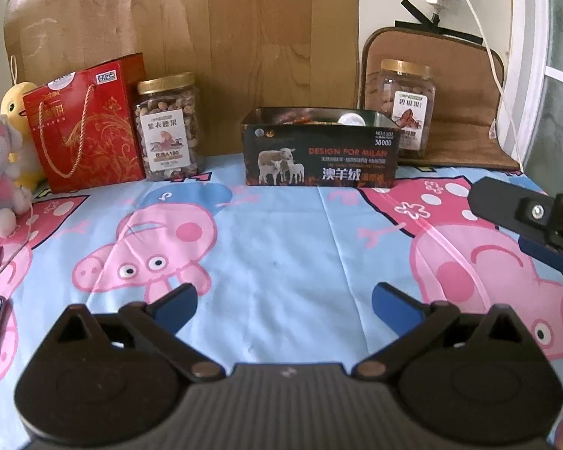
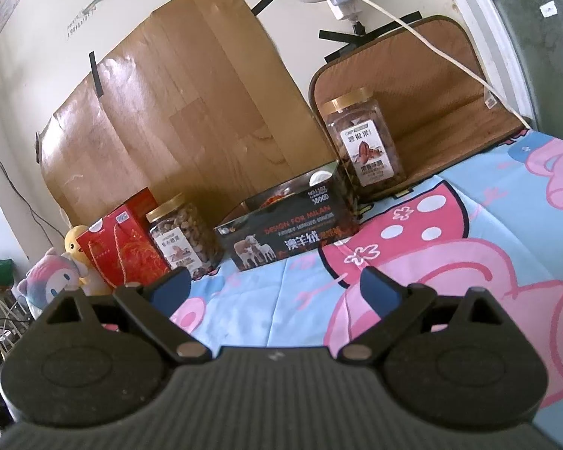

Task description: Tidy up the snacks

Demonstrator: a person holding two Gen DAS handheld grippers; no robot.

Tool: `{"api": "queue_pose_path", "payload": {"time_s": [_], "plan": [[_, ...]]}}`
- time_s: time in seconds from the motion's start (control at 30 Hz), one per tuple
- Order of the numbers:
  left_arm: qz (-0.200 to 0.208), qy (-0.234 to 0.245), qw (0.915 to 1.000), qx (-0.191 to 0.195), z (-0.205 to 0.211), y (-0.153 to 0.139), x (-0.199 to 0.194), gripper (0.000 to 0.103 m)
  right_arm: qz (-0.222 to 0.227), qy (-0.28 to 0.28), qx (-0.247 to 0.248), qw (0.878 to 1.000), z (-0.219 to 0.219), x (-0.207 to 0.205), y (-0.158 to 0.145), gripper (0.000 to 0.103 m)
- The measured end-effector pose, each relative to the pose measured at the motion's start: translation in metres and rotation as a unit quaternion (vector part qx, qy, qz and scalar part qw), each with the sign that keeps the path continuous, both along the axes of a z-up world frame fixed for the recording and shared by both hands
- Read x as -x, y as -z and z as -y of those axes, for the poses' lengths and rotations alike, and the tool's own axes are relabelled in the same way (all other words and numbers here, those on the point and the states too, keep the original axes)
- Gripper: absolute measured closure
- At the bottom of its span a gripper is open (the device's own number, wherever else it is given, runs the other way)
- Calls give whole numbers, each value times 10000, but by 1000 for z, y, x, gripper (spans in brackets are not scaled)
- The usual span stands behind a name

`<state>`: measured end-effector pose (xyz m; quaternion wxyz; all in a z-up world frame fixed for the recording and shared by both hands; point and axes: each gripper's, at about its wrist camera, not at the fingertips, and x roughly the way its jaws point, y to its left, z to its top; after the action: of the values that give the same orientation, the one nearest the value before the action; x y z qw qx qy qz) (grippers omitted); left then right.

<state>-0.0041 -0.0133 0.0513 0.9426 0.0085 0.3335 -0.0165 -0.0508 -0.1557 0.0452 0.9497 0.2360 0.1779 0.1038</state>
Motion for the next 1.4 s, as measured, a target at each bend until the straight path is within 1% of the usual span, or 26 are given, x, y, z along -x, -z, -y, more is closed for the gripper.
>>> {"api": "queue_pose_path", "payload": {"time_s": [0.47,1.4], "plan": [[-133,2,9998,-179,2,5,-5,0,-99,-58,-49,9999,0,-2,3,4],[-225,-1,9996,-175,2,7,-6,0,-101,-86,-49,9999,-2,-2,3,4]]}}
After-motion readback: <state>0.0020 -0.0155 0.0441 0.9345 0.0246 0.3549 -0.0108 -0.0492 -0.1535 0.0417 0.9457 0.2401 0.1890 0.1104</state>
